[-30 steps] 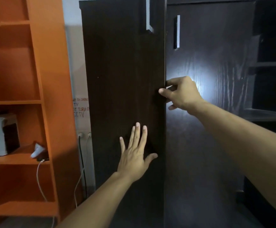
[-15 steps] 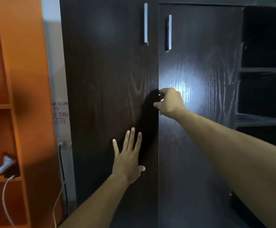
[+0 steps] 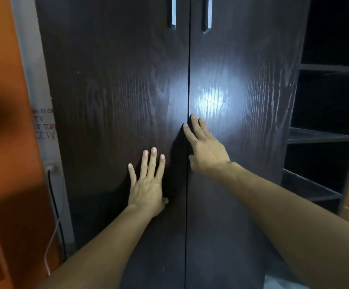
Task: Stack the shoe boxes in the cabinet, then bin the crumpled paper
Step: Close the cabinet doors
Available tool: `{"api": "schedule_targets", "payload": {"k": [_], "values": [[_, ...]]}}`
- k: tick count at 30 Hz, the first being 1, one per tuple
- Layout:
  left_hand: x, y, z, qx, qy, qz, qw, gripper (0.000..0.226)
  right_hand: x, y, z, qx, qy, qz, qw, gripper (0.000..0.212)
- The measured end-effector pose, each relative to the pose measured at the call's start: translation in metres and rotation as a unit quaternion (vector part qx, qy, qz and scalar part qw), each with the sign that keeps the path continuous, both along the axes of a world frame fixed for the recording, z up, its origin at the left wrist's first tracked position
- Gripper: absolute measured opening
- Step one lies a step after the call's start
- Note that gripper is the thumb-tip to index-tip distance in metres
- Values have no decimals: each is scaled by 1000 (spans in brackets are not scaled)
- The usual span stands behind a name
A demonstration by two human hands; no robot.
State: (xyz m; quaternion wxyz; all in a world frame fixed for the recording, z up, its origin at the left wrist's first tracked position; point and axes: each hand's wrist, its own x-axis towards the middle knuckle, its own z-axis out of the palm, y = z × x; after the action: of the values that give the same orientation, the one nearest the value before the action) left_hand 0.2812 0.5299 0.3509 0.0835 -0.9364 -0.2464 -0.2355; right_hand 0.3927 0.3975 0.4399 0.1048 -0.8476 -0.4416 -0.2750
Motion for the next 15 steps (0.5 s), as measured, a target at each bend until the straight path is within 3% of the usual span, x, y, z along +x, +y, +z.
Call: {"api": "schedule_targets", "payload": {"k": [7,11,15], "values": [[1,-26,-34,-3,4,-39,999,106,-4,-35,-42,-109,74,-18,991,91],[16,-45,-87,57,28,-149,987,83,4,-58,-82,-120,124,-41,984,86],[38,-71,-136,19,71,-266,961,64,31,-87,-135,-127,182,-84,971,84]]}}
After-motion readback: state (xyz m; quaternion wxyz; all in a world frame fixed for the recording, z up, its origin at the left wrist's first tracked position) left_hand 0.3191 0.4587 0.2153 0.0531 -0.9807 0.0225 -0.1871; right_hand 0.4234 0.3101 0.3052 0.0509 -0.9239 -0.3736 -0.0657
